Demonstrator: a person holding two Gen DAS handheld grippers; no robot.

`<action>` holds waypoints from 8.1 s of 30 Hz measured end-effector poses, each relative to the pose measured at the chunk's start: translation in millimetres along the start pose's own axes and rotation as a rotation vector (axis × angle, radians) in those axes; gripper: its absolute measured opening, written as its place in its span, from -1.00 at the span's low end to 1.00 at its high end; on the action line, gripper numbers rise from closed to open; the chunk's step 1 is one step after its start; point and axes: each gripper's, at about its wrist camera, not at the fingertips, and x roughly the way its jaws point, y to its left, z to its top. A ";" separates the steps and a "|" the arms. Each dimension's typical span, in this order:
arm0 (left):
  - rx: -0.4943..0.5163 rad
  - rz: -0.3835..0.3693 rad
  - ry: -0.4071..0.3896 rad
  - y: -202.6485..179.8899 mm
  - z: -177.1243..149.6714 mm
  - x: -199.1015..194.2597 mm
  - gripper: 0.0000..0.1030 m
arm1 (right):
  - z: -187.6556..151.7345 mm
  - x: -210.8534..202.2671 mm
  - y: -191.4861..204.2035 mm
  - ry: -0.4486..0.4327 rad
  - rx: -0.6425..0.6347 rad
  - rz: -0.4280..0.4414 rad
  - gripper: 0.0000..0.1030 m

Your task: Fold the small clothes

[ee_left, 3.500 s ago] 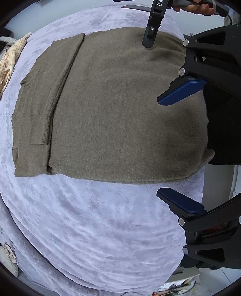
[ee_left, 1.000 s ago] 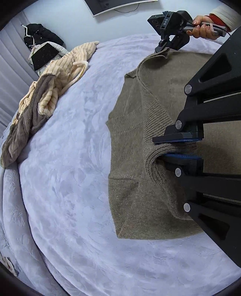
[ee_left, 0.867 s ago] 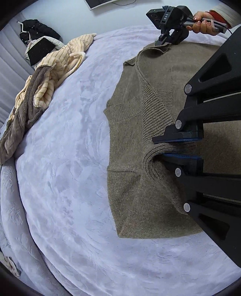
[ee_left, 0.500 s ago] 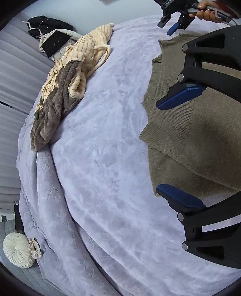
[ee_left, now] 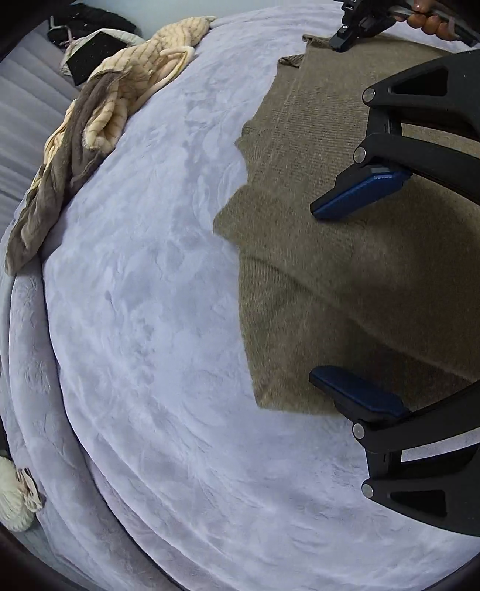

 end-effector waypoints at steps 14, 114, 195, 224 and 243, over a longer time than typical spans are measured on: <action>-0.010 0.033 0.123 39.6 -61.7 -53.6 0.61 | -39.0 -50.9 1.4 -0.008 0.016 0.032 -0.35; 0.052 -0.107 0.157 111.6 -139.2 -98.0 0.65 | -319.4 101.2 172.1 0.409 0.008 -0.011 -0.26; -0.099 -0.715 0.342 54.7 -38.9 -29.3 1.00 | -245.2 55.8 151.1 0.108 0.230 0.440 -0.84; 0.270 -0.280 0.236 -37.0 -38.4 -40.5 -0.48 | -227.9 -5.7 88.1 0.192 -0.235 -0.341 -0.89; 0.641 -0.432 0.213 -291.9 -90.5 -58.4 -0.54 | -242.1 -36.5 2.3 0.059 0.131 0.039 -0.95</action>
